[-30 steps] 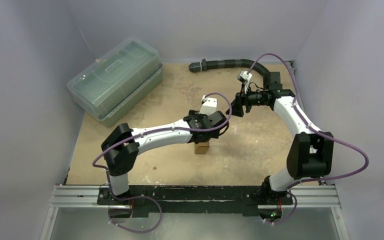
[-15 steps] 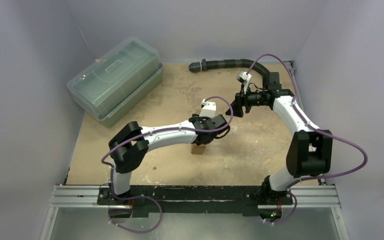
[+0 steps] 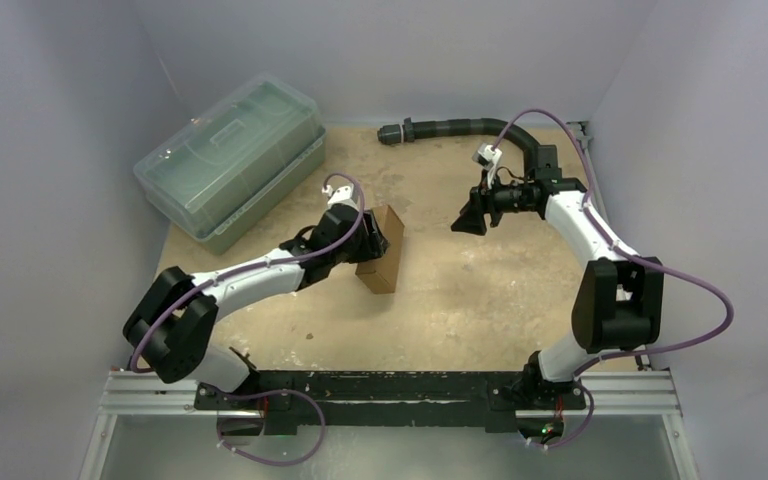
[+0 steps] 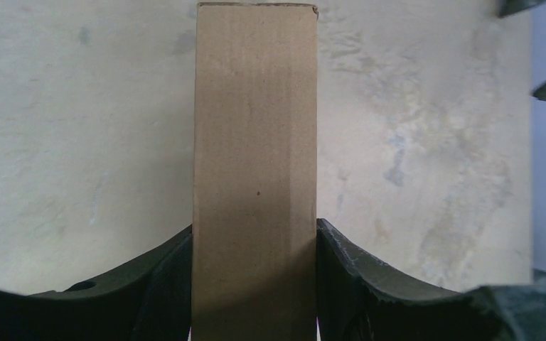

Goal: Fold the paper box

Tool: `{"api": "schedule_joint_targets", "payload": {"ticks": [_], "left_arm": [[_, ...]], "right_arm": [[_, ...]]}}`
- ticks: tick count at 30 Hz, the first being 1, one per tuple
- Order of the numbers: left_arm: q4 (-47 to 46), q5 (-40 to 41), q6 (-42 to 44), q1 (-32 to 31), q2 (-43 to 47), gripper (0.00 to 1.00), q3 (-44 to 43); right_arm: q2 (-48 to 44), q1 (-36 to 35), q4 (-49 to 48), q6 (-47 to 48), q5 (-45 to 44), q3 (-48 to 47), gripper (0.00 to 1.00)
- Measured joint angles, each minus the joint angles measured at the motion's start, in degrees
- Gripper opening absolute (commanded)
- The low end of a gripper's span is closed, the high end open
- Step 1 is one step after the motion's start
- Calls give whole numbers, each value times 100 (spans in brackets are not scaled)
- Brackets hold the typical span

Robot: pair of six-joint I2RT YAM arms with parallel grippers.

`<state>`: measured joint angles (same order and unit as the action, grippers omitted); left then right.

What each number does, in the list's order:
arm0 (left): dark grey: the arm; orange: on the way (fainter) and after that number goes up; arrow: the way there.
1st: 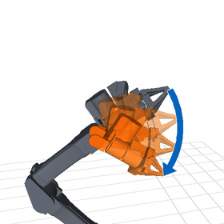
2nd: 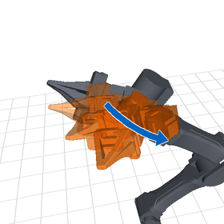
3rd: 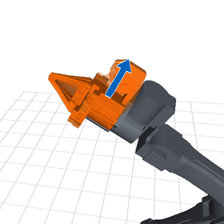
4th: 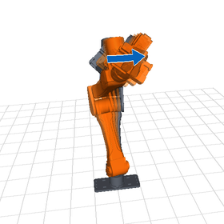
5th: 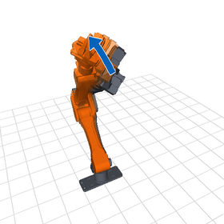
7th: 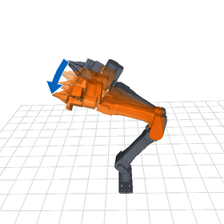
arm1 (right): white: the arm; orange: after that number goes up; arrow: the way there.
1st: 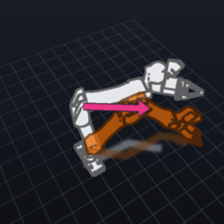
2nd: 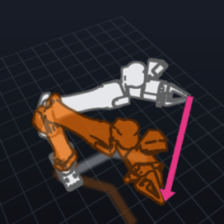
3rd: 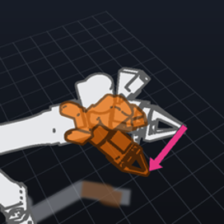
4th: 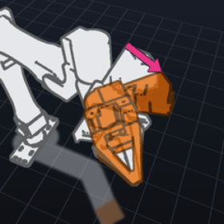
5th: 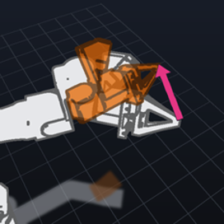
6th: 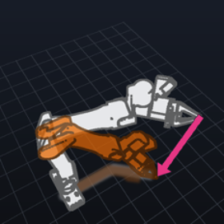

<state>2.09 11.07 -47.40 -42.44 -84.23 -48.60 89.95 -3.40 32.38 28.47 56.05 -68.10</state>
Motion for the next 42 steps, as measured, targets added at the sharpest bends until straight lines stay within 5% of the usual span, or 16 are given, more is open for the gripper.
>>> {"api": "schedule_joint_targets", "payload": {"ticks": [11,20,25,29,34,38,42], "left_arm": [[-2520,-2662,-372,1060,-1338,52,144],[-2957,-3366,-538,1093,-2566,59,-833],[-2492,-3244,-232,1093,-2656,77,-1233],[-1759,-2837,284,1093,-2656,81,-1738],[-149,-1517,1084,1086,-2531,86,-2658],[859,-509,1617,1088,-1725,99,-2782],[1001,-551,1808,1143,-195,99,-2367]], "right_arm": [[68,4,-7,-4,-4,42,65],[68,173,-9,-15,-7,87,65],[68,275,-11,-15,-4,90,65],[68,308,-7,-11,-7,90,65],[35,411,26,55,-138,90,65],[-212,717,42,131,-339,96,67],[-894,1001,-35,151,-702,138,84]]}}
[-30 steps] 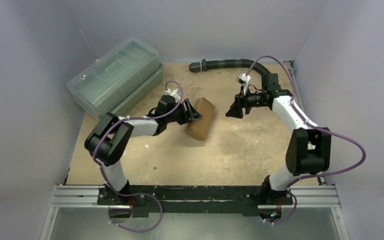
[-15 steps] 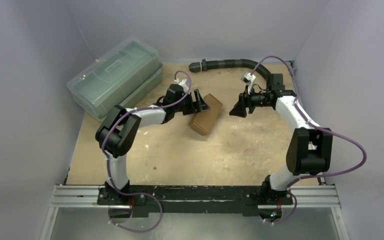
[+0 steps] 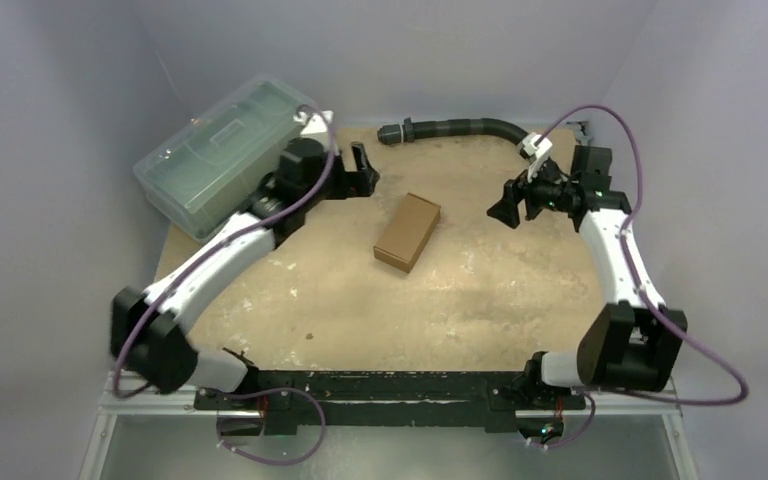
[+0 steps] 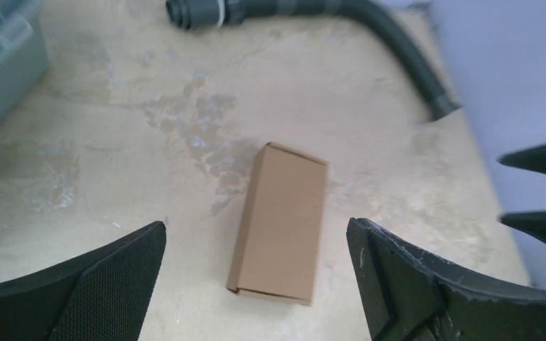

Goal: Fold the paper box

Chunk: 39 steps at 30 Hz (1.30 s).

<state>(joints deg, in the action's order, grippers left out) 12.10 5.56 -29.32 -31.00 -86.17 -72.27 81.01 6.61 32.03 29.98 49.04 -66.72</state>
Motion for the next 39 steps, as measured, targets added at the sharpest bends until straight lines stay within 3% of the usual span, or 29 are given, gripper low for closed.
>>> {"api": "schedule_joint_targets", "payload": {"ticks": [3,7,13,15,18,21,23,32,39], "left_arm": [[-37,-192,48,92,1392,99,483],[188,-177,133,223,2677,99,935],[879,-173,275,249,3591,98,1266],[909,-225,350,249,3810,88,1408],[629,-468,302,249,3974,49,1917],[153,-669,109,247,3423,13,2450],[-107,-660,24,249,2736,0,2640],[-780,-599,-9,249,-494,0,2347],[-1325,-1287,-4,122,-1790,0,1613]], "right_arm": [[-741,72,-118,-105,-380,74,99],[-1587,153,-295,-404,-719,22,99],[-2111,243,-376,-1600,-754,-426,99],[-2256,256,-400,-1880,-728,-433,99],[-2562,291,-463,-2050,-710,-197,99],[-2809,310,-546,-2059,-702,308,99],[-2903,310,-562,-2048,-704,719,99],[-2538,315,-927,-1982,-730,1530,99],[-2439,315,-1298,-1963,-710,1781,99]]}}
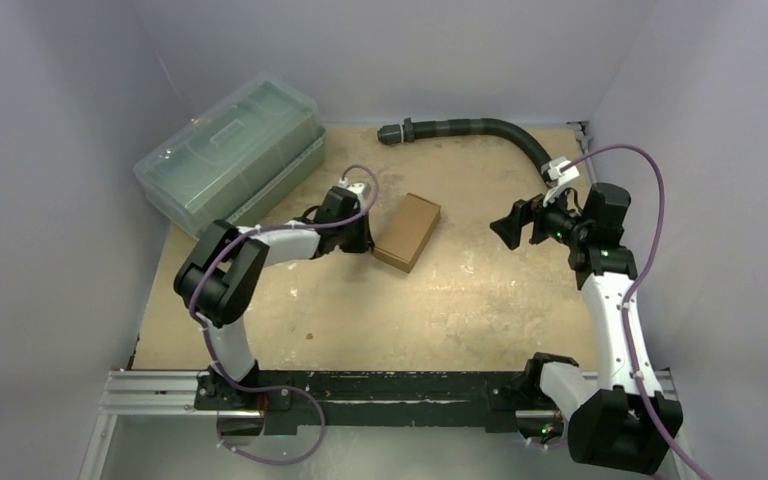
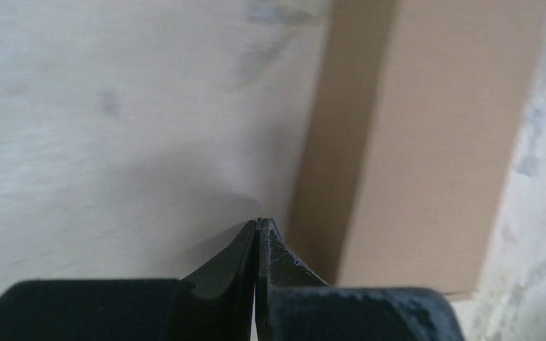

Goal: Fold the paper box

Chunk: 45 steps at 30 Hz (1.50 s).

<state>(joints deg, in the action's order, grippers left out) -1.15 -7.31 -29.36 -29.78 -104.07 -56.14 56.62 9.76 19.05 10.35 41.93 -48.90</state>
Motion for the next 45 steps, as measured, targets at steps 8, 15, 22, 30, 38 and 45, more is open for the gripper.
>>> {"api": "schedule_joint_targets", "payload": {"ticks": [8,15,22,30,38,45], "left_arm": [[205,-407,74,-743,319,0,79],[1626,372,470,-114,2717,49,-549],[1631,96,350,-50,4468,92,-1386],[2063,210,125,-61,5300,96,-1384],[2608,367,39,-61,5495,99,-1322],[2625,531,-160,-61,6076,99,-962]], "right_arm": [[-7,0,-61,59,83,9,99],[114,0,789,216,-256,-922,99],[-293,2,1320,-219,-498,-2682,99],[-970,0,1480,-1150,-1036,-3556,99],[-940,2,1635,-1425,-1305,-3560,99],[-986,2,1751,-1447,-1423,-3558,99]]}}
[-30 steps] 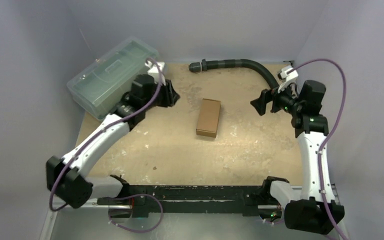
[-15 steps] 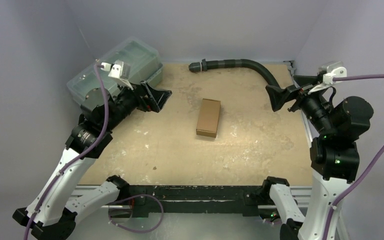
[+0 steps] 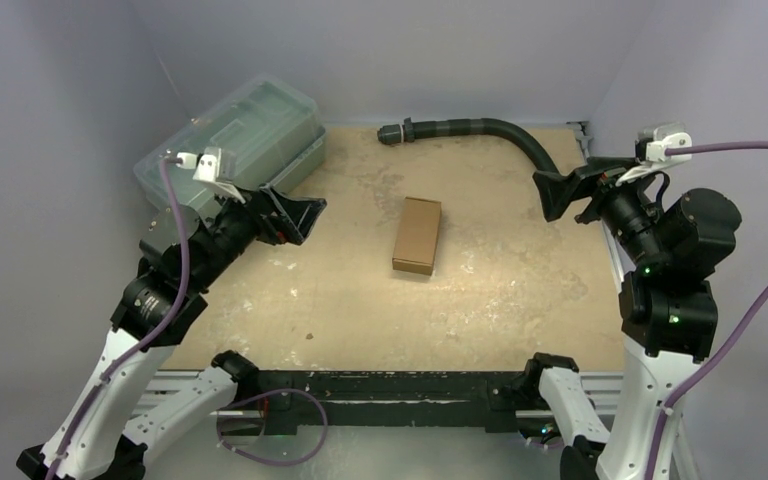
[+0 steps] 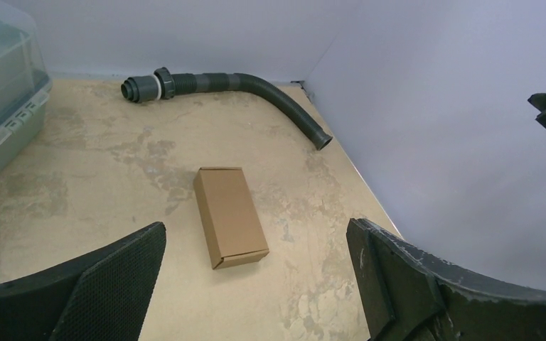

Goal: Fold the paper box

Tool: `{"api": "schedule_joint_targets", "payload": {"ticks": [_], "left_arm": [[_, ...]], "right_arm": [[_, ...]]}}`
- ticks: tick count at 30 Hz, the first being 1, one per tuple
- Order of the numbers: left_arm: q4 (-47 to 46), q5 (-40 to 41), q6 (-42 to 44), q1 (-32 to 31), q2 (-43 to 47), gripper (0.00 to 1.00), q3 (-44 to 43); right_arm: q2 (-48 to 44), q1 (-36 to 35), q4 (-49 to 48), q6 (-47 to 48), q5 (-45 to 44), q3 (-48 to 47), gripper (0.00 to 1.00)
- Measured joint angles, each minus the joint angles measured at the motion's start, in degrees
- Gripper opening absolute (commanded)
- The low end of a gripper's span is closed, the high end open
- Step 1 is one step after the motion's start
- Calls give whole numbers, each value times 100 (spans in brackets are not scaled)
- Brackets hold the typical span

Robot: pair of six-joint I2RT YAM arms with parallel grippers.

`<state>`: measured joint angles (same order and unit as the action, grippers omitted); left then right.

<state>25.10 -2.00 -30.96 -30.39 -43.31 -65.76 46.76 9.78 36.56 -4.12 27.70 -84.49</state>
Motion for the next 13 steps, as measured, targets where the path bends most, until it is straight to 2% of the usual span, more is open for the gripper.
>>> {"api": "schedule_joint_targets", "payload": {"ticks": [13], "left_arm": [[190,297,-7,0,-17,99,-2]], "right_arm": [[9,4,232,35,-11,-160,99]]}}
